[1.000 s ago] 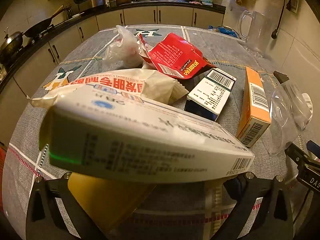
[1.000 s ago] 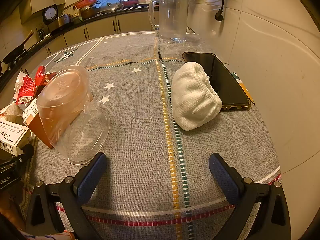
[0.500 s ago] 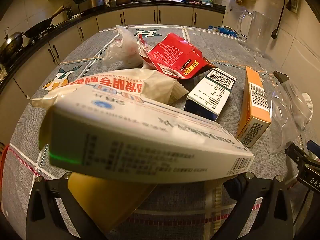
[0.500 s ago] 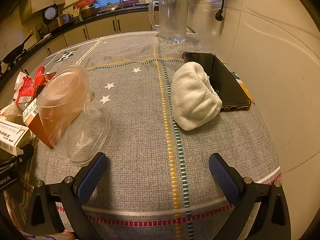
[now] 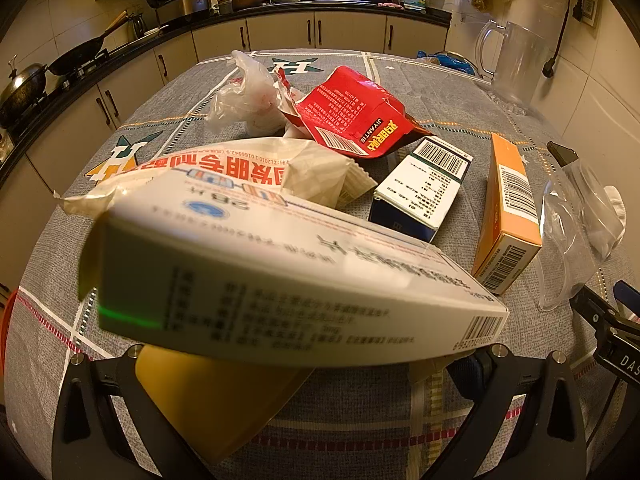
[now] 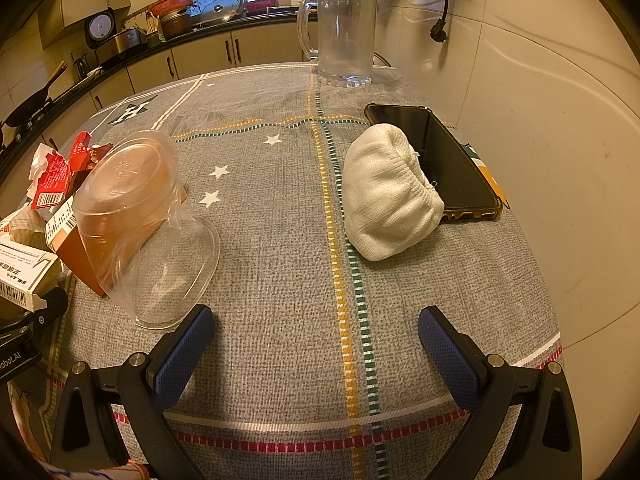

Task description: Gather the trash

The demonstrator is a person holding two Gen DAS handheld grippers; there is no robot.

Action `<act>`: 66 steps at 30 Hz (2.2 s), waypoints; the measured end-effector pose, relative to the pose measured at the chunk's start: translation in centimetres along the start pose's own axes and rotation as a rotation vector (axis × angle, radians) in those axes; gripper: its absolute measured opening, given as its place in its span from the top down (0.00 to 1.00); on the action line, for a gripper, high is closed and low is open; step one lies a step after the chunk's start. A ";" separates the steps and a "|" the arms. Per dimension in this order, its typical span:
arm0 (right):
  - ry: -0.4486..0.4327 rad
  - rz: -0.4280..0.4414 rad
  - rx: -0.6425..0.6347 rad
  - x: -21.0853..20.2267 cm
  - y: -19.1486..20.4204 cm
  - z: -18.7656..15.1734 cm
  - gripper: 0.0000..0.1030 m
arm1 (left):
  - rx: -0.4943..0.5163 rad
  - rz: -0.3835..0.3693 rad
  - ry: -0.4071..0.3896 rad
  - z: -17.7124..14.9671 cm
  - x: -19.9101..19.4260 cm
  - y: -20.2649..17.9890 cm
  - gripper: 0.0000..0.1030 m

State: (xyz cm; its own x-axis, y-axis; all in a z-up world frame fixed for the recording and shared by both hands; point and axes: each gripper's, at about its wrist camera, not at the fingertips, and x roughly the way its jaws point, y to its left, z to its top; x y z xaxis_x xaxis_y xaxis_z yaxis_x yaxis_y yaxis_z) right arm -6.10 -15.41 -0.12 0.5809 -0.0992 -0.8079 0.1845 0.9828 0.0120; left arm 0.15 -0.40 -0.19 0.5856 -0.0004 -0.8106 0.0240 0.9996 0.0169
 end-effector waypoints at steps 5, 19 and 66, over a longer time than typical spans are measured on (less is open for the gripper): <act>0.000 0.000 0.000 0.0 0.0 0.0 0.00 | 0.000 0.000 0.001 0.0 0.0 -0.1 0.00; 0.036 -0.004 0.013 -1.0 -0.6 -0.3 0.00 | 0.004 -0.002 0.002 0.0 0.0 -0.2 0.00; -0.355 0.213 -0.020 -19.2 7.6 -10.9 0.01 | -0.009 0.189 -0.386 -11.9 -22.0 8.5 0.00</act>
State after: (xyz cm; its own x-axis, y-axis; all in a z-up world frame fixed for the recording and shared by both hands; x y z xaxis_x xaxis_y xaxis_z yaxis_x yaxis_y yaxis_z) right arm -24.50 -4.31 9.11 0.8427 0.0625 -0.5347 0.0173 0.9896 0.1429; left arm -22.19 8.45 10.77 0.8392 0.1736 -0.5154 -0.1190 0.9833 0.1375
